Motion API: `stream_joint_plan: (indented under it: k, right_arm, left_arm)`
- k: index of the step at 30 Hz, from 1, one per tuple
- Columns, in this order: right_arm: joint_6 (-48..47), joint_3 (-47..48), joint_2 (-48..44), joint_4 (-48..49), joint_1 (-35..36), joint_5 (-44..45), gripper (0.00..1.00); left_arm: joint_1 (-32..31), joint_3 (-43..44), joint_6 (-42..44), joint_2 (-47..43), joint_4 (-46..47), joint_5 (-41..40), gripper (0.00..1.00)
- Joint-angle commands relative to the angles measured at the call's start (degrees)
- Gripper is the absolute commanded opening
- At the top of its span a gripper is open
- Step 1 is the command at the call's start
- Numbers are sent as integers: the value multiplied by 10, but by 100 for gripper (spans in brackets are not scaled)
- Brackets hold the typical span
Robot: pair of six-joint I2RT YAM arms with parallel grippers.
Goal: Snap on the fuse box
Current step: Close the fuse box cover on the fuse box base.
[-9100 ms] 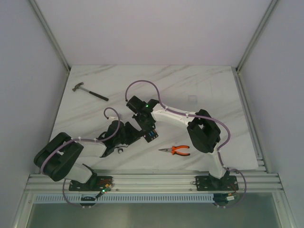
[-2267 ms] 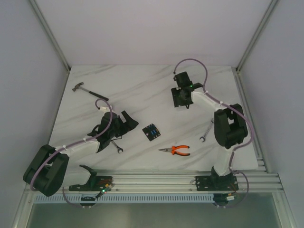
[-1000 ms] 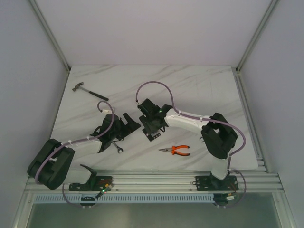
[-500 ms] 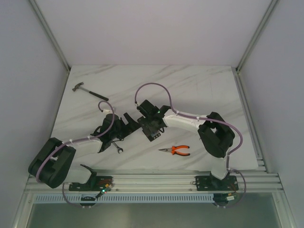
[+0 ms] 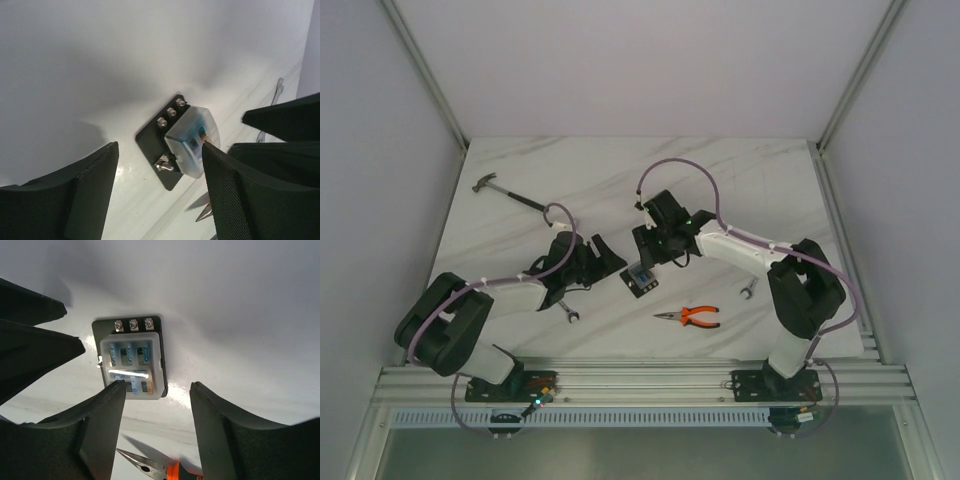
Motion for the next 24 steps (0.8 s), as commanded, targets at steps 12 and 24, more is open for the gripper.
stream_joint_plan:
  k: [12, 24]
  right_arm:
    - [11, -58, 43, 65, -39, -143, 40]
    - [-2, -59, 123, 19, -38, -101, 28]
  left_arm:
    - [-48, 62, 32, 73, -38, 11, 49]
    - [-53, 53, 25, 98, -63, 14, 36]
